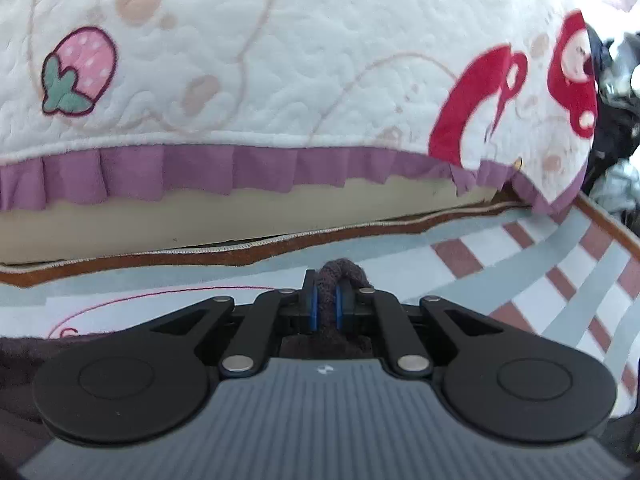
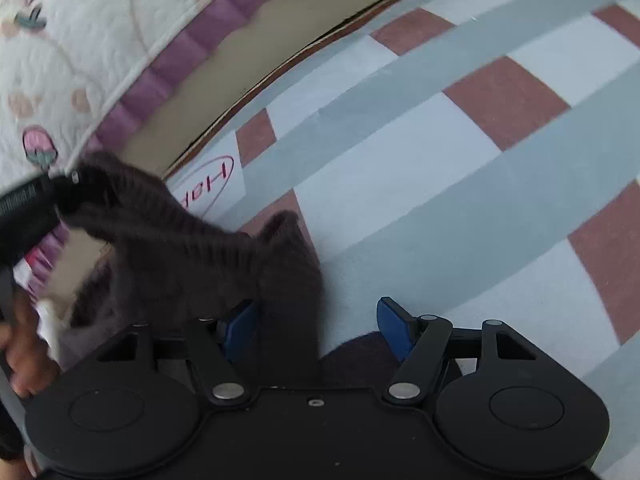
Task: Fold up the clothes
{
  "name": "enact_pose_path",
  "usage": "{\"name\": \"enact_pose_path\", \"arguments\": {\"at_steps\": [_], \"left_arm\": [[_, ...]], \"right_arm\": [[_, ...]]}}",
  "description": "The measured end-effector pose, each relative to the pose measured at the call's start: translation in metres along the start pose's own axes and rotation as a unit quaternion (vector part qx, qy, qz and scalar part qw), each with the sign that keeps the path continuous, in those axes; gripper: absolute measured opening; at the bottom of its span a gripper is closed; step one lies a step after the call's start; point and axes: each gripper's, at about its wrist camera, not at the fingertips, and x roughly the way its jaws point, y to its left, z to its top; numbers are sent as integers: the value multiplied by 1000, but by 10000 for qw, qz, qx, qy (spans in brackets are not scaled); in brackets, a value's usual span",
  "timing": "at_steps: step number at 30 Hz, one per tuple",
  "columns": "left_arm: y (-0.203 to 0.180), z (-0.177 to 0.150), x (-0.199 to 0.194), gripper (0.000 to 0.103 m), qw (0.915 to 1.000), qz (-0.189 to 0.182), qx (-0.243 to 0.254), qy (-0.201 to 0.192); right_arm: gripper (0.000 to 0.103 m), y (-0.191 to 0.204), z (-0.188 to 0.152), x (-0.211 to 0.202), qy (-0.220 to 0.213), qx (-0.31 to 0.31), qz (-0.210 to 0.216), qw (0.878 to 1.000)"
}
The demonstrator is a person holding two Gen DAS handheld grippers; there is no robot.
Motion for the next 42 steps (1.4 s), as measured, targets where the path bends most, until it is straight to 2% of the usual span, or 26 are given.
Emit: {"name": "enact_pose_path", "arguments": {"at_steps": [4, 5, 7, 9, 11, 12, 13, 15, 18, 19, 20, 21, 23, 25, 27, 29, 30, 33, 35, 36, 37, 39, 41, 42], "left_arm": [[8, 2, -7, 7, 9997, 48, -90, -214], [12, 0, -8, 7, 9996, 83, -112, -231], [20, -4, -8, 7, 9994, 126, -209, -251], [28, -5, -9, 7, 9991, 65, -320, -252], [29, -5, -12, 7, 9991, 38, -312, -294], [28, -5, -14, 7, 9991, 25, -285, -316], [26, -3, -15, 7, 9991, 7, -256, -333], [19, 0, -21, 7, 9990, 39, -57, -434], [5, 11, -25, 10, 9974, 179, 368, -599], [2, 14, -21, 19, 9976, 181, 372, -564], [0, 17, -12, 46, 9982, 165, 333, -466], [-4, 18, -2, 56, 9986, 211, 324, -355], [-14, 13, 12, 57, 9974, 441, 541, -169], [-21, 3, 16, 57, 9944, 642, 843, 27], [-22, -9, 3, 57, 9931, 605, 1003, -30], [-20, -20, -13, 58, 9926, 503, 1107, -54], [-19, -26, -21, 58, 9915, 473, 1209, -95], [-16, -39, -33, 58, 9851, 652, 1576, -238], [-12, -44, -31, 58, 9840, 700, 1633, -120], [-14, -47, -27, 58, 9836, 606, 1696, 26], [-16, -50, -24, 58, 9829, 511, 1759, 173], [-20, -56, -17, 58, 9805, 321, 1883, 465], [-23, -63, -10, 59, 9767, 131, 2004, 756], [-25, -66, -7, 60, 9743, 36, 2064, 902]], "right_arm": [[72, 5, 4, -3, -238, -206, -112, 9994], [72, 8, 4, 1, -172, -319, -87, 9993], [73, 20, 3, 12, 36, -670, -126, 9977], [72, 38, -1, 21, -113, -1417, -468, 9887], [60, 57, -6, 31, -251, -2239, -810, 9709], [18, 66, -8, 31, -327, -2630, -746, 9613], [14, 76, -11, 31, -407, -3009, -648, 9506], [13, 87, -17, 6, -1125, -3286, -747, 9348], [12, 84, -16, -59, -2604, -3026, -1430, 9056], [12, 76, -10, -69, -2740, -2765, -1542, 9081], [12, 69, -3, -76, -2834, -2494, -1639, 9114], [12, 62, 5, -68, -2675, -2399, -1743, 9168], [12, 48, 22, -46, -2281, -2257, -1948, 9269], [13, 28, 41, -32, -1726, -1814, -1720, 9528], [13, 4, 59, -34, -1346, -1134, -1283, 9760], [13, -13, 73, -36, -1009, -705, -1024, 9871], [13, -18, 77, -38, -924, -586, -962, 9893], [13, -23, 80, -42, -1026, -335, -1283, 9858], [11, -22, 76, -40, -1276, -204, -1620, 9783], [11, -21, 74, -37, -1385, -213, -1804, 9736], [11, -22, 68, -37, -1388, -171, -1782, 9740], [14, -33, 64, -41, -1285, 173, -1253, 9836], [19, -40, 60, -54, -1502, 532, -904, 9831], [32, -44, 57, -61, -1618, 709, -740, 9815]]}}
